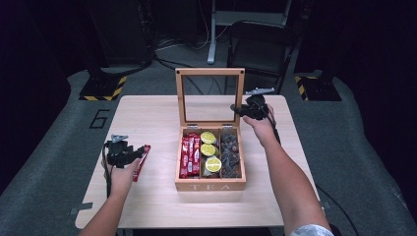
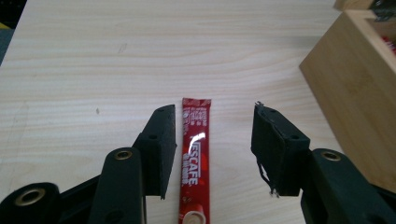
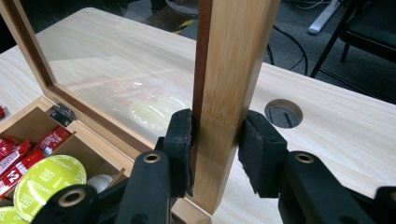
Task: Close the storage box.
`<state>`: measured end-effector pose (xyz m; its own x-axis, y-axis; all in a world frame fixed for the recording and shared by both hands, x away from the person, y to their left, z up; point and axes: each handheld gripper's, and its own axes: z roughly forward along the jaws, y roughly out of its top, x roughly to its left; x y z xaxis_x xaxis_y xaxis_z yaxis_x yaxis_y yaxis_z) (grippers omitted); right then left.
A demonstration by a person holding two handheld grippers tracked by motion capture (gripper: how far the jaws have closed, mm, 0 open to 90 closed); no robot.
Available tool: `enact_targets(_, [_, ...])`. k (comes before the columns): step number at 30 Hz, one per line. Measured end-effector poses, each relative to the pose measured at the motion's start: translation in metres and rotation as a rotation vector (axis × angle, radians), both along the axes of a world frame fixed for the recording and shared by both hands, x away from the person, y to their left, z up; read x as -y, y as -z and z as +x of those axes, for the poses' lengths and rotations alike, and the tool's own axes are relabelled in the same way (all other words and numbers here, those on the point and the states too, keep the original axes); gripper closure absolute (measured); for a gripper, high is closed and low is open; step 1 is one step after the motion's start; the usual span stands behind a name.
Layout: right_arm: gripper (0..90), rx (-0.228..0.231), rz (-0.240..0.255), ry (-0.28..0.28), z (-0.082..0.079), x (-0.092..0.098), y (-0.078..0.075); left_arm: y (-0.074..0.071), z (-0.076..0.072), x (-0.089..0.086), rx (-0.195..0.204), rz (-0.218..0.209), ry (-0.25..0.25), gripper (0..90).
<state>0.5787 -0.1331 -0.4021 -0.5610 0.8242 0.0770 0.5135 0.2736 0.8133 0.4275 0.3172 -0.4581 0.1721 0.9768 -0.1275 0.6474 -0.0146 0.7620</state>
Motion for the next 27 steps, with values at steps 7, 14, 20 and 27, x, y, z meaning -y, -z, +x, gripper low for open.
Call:
enact_targets(7, [64.7,0.014,-0.007,-0.012,-0.003,0.000,-0.001,-0.023,0.005,0.020,0.031,-0.004,0.070,50.0])
enact_targets(14, [65.2,0.023,-0.026,-0.016,-0.009,-0.001,-0.004,-0.049,0.012,0.040,0.072,0.015,0.123,49.5])
enact_targets(20, [65.3,0.039,-0.041,-0.027,-0.014,-0.001,-0.004,-0.066,0.019,0.055,0.092,0.019,0.167,49.5])
enact_targets(27, [65.1,0.065,-0.048,-0.035,-0.022,-0.001,-0.004,-0.083,0.030,0.071,0.117,0.045,0.201,49.5])
